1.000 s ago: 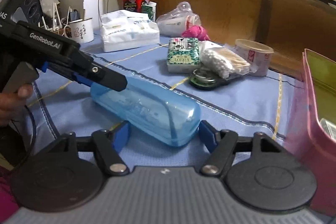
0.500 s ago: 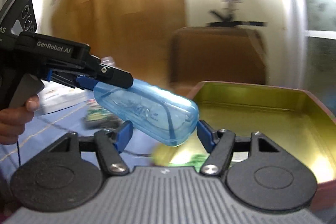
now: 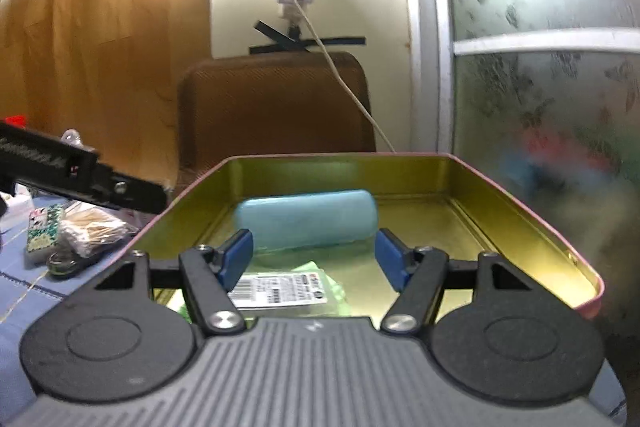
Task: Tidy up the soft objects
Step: 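Lower the blue case into the pink tin and open the gripper, then grasp the green-and-white small box with the right gripper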
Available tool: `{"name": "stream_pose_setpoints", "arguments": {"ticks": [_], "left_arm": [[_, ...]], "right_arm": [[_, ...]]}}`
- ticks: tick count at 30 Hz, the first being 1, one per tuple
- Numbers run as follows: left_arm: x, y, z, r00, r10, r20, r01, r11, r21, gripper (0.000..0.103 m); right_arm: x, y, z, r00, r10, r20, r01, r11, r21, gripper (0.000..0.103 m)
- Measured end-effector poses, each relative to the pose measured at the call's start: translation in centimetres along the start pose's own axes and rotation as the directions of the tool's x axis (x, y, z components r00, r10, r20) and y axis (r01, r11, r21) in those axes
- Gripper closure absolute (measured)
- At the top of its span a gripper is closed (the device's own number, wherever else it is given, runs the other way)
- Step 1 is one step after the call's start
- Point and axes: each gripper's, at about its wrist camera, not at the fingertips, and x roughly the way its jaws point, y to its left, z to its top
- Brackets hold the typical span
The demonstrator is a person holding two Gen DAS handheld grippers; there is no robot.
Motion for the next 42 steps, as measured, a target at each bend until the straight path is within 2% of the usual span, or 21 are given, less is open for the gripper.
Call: {"name": "stream_pose_setpoints", "arguments": {"ticks": [5,8,10,12,15,16,18,20,22,24,26,27,28,30,32,34,35,36,38,40,42], "left_arm": [[-4.9,5.1,-2.9,0.997,0.064,0.033,-0.063,0.997,-0.053,0.029],[-7.6,9.5,-5.0,0.986,0.164,0.039,-0.158,0.980,-0.124,0.029],[-9.0,12.6,-6.5,0.969,0.247,0.025,-0.240,0.955,-0.173,0.029],[-10.1,15.8,-8.1,0.934,0.357,-0.006,-0.350,0.912,-0.214,0.029],[-11.6,20.0,-10.4,0.890,0.455,-0.046,-0.446,0.843,-0.300,0.029],[-12.0,21.0,-11.0,0.883,0.467,-0.053,-0.456,0.825,-0.334,0.030],[-13.3,22.4,-11.6,0.896,0.444,0.002,-0.403,0.816,-0.414,0.027],[-13.7,22.9,-11.9,0.887,0.462,0.011,-0.406,0.791,-0.459,0.026],[-13.8,22.9,-11.8,0.887,0.462,0.020,-0.400,0.788,-0.469,0.026],[-13.8,23.0,-11.7,0.887,0.460,0.026,-0.395,0.788,-0.472,0.026],[-14.0,23.0,-11.9,0.888,0.459,0.030,-0.391,0.786,-0.478,0.026],[-14.1,23.0,-12.0,0.887,0.461,0.033,-0.390,0.784,-0.482,0.026],[-14.3,23.0,-12.0,0.885,0.464,0.037,-0.389,0.781,-0.488,0.026],[-14.6,22.9,-12.5,0.882,0.468,0.048,-0.384,0.775,-0.502,0.026],[-14.7,23.2,-12.6,0.887,0.458,0.055,-0.367,0.774,-0.516,0.026],[-14.7,23.5,-12.6,0.894,0.444,0.056,-0.351,0.774,-0.527,0.026],[-14.7,23.6,-12.6,0.896,0.441,0.059,-0.346,0.773,-0.531,0.026],[-14.8,23.6,-12.6,0.897,0.438,0.063,-0.341,0.774,-0.533,0.026],[-14.9,23.6,-12.6,0.897,0.437,0.061,-0.340,0.774,-0.534,0.026],[-14.9,23.6,-12.6,0.903,0.425,0.064,-0.330,0.780,-0.532,0.026],[-14.9,23.4,-12.5,0.915,0.399,0.061,-0.309,0.789,-0.530,0.027]], "right_arm": [[-0.6,2.7,1.4,0.992,0.123,0.040,-0.123,0.992,-0.002,0.041],[-0.7,5.5,2.3,0.973,0.226,0.038,-0.225,0.974,-0.031,0.042],[0.0,7.8,2.7,0.953,0.303,0.013,-0.302,0.952,-0.049,0.042],[0.8,10.2,2.6,0.933,0.360,-0.026,-0.361,0.930,-0.064,0.042],[3.0,15.0,2.6,0.887,0.451,-0.100,-0.461,0.879,-0.123,0.042],[3.6,16.4,2.5,0.874,0.473,-0.116,-0.486,0.862,-0.146,0.042],[5.3,19.6,2.3,0.850,0.502,-0.160,-0.526,0.828,-0.195,0.041],[7.4,22.7,2.3,0.836,0.512,-0.199,-0.548,0.797,-0.252,0.041],[9.3,25.0,2.4,0.838,0.493,-0.236,-0.545,0.785,-0.295,0.038],[11.6,26.7,2.5,0.842,0.460,-0.281,-0.534,0.787,-0.311,0.030],[13.9,27.5,2.4,0.849,0.417,-0.325,-0.511,0.804,-0.304,0.030],[14.8,27.6,2.2,0.845,0.404,-0.351,-0.508,0.811,-0.289,0.032],[15.3,27.5,2.0,0.832,0.409,-0.375,-0.519,0.811,-0.268,0.047],[14.6,27.5,1.6,0.798,0.453,-0.397,-0.565,0.791,-0.234,0.048],[12.3,27.5,1.2,0.717,0.553,-0.424,-0.668,0.718,-0.193,0.047],[9.6,27.6,0.5,0.626,0.620,-0.473,-0.762,0.616,-0.201,0.046],[8.2,27.5,0.0,0.590,0.636,-0.497,-0.793,0.572,-0.209,0.045],[7.0,27.3,-0.5,0.582,0.640,-0.501,-0.802,0.556,-0.221,0.043],[5.1,26.2,-1.3,0.605,0.637,-0.478,-0.787,0.567,-0.241,0.021],[4.0,24.6,-1.7,0.637,0.631,-0.444,-0.758,0.616,-0.213,0.017],[3.7,23.0,-2.0,0.645,0.632,-0.429,-0.743,0.651,-0.157,0.017]]}}
